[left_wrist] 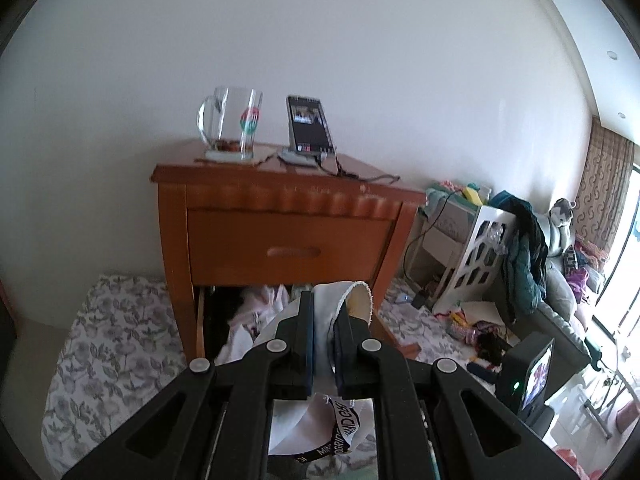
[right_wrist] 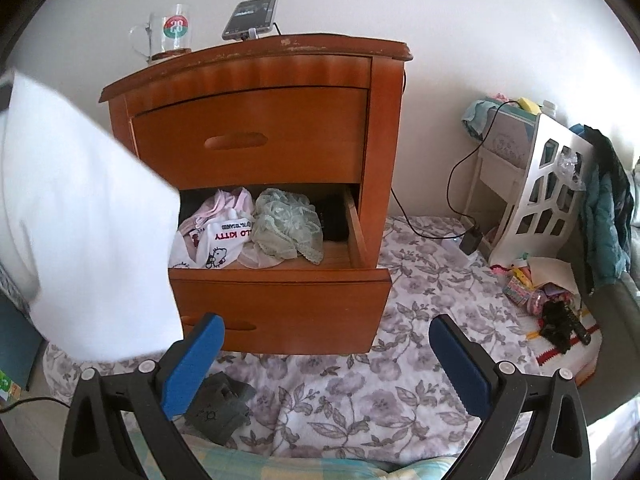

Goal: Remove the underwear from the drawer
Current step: 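Lift the white shirt out of the drawer and carry it over the bed, then lower the white shirt onto the bed and open the left gripper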

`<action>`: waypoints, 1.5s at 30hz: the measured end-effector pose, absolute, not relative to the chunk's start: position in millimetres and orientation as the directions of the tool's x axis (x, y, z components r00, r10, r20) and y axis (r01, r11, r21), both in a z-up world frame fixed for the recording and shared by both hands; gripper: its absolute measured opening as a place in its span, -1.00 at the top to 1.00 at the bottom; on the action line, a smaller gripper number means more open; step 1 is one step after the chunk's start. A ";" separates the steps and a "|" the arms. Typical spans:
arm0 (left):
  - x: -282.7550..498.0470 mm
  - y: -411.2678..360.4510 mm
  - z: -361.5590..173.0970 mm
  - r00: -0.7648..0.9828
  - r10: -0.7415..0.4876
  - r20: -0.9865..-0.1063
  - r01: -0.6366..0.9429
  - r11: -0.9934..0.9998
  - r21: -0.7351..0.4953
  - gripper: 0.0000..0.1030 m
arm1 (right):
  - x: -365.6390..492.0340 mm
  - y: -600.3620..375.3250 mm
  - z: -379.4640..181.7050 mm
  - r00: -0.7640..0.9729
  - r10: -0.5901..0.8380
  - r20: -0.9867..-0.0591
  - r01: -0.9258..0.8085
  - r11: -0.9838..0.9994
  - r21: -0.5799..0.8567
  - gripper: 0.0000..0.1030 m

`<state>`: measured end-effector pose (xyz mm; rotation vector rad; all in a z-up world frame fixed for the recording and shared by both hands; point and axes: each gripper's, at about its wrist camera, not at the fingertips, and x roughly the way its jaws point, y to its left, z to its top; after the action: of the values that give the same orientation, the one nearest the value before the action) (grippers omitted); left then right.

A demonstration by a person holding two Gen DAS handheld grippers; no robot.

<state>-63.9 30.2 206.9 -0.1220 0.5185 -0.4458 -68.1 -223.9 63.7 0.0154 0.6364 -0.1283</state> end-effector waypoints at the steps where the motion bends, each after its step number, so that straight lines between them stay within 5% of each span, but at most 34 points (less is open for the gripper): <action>1: -64.6 30.4 203.8 0.771 -0.441 -0.459 0.379 0.897 -0.226 0.85 | -69.3 -223.6 64.6 0.798 -0.116 -0.592 0.126 0.992 -0.026 -1.00; 29: -38.8 -34.2 73.4 0.502 -0.516 -0.694 0.435 0.844 -0.314 0.87 | -58.3 -234.7 48.0 0.770 -0.129 -0.625 0.142 0.989 -0.029 -1.00; 45: -6.4 -21.5 21.3 0.459 -0.418 -0.784 0.303 0.903 -0.304 0.87 | -40.0 -238.8 25.8 0.726 -0.128 -0.675 0.137 0.990 -0.040 -1.00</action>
<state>-6.4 -21.5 21.3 -0.1273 0.9996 -0.4458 -40.0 -238.8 25.8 0.0124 0.7438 -0.1458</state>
